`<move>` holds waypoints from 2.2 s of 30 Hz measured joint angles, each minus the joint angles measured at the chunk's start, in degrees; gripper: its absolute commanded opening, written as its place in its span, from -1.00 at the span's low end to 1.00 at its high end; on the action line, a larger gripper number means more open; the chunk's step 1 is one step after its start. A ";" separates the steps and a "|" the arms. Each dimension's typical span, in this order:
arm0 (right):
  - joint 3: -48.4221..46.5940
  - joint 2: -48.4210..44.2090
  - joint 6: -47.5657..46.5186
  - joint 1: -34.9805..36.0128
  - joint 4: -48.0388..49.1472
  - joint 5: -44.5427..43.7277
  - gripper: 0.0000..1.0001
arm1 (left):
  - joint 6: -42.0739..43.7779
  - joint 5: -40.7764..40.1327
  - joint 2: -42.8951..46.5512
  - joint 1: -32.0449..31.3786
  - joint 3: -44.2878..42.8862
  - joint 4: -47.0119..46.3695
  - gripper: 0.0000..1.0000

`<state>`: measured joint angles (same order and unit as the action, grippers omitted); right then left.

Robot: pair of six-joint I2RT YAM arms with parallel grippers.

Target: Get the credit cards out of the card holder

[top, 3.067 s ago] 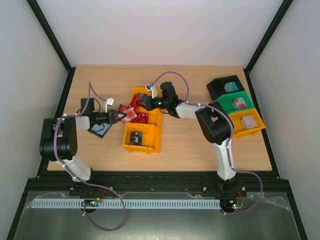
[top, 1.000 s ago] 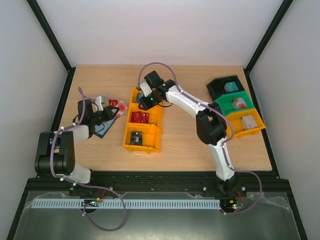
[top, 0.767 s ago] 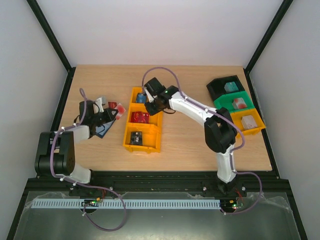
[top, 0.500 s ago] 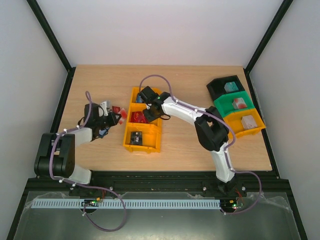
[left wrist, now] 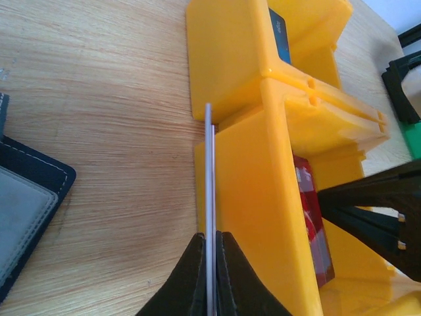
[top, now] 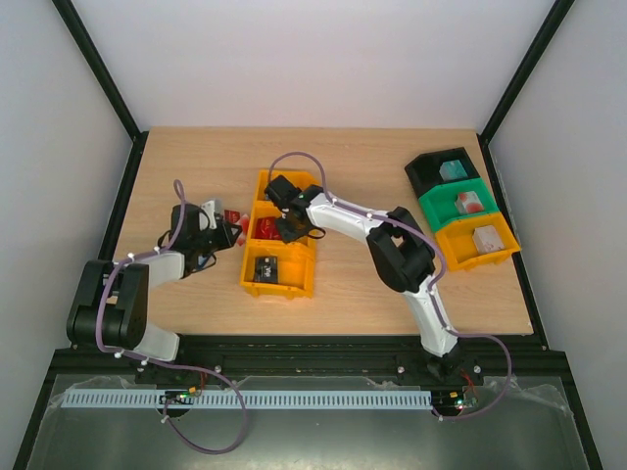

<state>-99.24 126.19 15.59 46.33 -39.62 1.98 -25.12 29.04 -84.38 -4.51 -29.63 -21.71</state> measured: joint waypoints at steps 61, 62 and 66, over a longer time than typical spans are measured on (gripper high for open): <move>-8.72 4.90 3.30 2.64 1.07 3.41 -0.77 | 8.20 -1.31 9.33 4.42 -3.89 3.63 -0.95; -8.98 4.90 3.30 2.54 1.07 3.48 -0.76 | 8.35 -0.68 9.84 4.57 -3.87 3.52 -0.95; -8.55 3.21 3.04 0.90 1.27 5.25 -0.70 | 9.57 3.76 12.59 5.62 -3.87 1.88 -0.95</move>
<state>-107.79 129.40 18.63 47.22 -38.35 7.22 -15.55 32.80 -71.79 1.10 -33.50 -19.84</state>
